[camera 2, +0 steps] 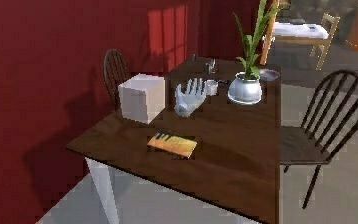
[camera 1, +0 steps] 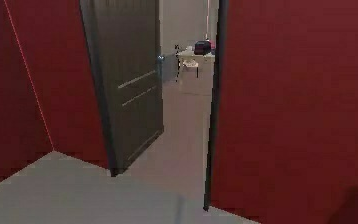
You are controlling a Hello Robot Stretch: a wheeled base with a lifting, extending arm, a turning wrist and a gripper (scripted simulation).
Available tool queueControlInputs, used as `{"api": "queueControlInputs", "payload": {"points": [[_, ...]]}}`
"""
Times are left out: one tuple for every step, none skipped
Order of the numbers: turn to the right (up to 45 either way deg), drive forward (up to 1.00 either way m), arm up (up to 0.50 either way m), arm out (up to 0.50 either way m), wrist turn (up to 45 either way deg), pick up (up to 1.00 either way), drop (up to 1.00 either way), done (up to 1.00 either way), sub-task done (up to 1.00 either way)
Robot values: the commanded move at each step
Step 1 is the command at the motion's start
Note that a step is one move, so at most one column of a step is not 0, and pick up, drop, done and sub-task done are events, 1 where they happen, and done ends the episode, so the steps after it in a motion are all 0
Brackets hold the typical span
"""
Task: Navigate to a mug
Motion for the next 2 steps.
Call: {"api": "queueControlInputs", "payload": {"points": [[0.0, 1.00, 0.00, 0.00, 0.0, 0.00, 0.00, 0.00, 0.00], [-3.0, 0.00, 0.00, 0.00, 0.0, 0.00, 0.00, 0.00, 0.00]]}}
